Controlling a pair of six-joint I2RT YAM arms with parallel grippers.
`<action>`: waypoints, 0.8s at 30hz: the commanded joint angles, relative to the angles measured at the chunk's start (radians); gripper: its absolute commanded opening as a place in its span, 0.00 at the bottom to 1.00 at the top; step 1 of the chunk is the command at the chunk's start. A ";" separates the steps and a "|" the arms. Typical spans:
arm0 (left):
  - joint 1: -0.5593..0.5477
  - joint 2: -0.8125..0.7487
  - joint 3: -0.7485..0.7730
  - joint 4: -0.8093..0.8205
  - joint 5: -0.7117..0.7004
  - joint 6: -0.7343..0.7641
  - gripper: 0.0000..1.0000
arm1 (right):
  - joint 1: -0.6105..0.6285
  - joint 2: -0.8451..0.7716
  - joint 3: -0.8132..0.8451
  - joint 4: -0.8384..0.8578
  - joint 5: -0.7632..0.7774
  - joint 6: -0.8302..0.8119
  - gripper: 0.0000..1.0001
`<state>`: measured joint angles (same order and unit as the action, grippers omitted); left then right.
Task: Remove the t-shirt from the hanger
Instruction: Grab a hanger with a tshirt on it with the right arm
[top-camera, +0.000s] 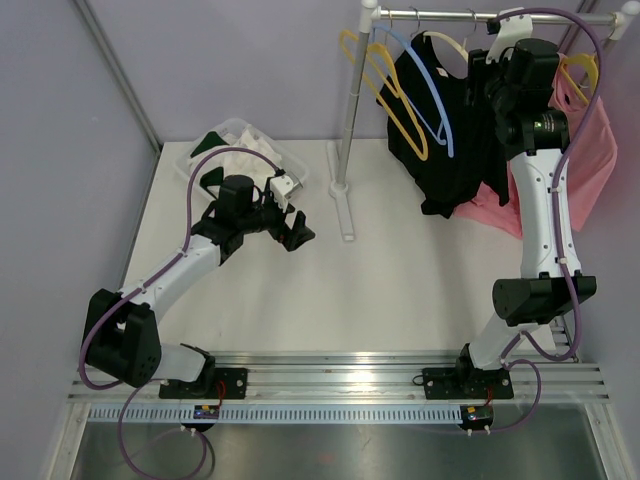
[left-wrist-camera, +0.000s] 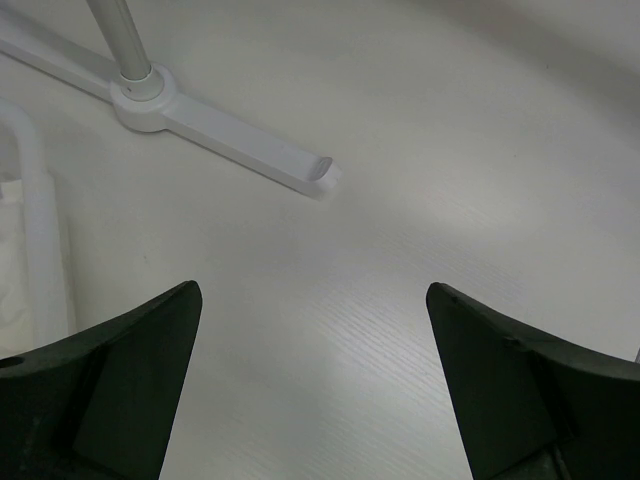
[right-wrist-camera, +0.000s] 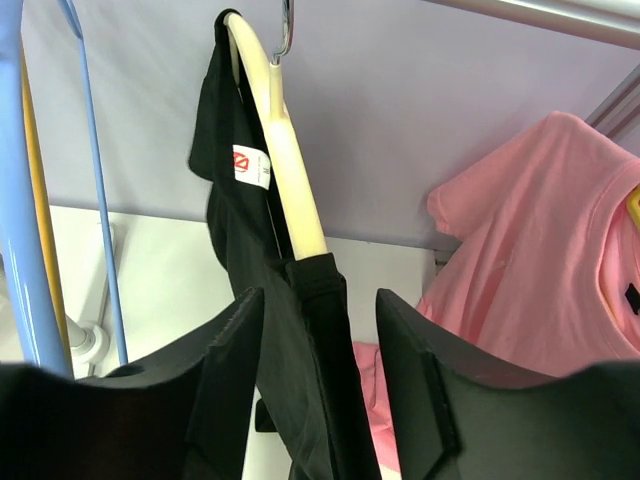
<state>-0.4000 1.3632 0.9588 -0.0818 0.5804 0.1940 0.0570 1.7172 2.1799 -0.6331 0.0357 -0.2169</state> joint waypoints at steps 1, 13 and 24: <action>-0.003 -0.006 0.040 0.013 0.026 0.015 0.99 | 0.003 -0.018 0.017 0.045 0.006 0.010 0.57; -0.005 -0.003 0.041 0.013 0.024 0.018 0.99 | 0.003 0.005 0.031 0.160 -0.071 0.063 0.67; -0.007 0.007 0.044 0.011 0.027 0.018 0.99 | 0.003 0.039 0.014 0.354 -0.092 0.151 0.66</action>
<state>-0.4004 1.3636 0.9588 -0.0822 0.5804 0.1951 0.0570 1.7370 2.1765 -0.3824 -0.0242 -0.1173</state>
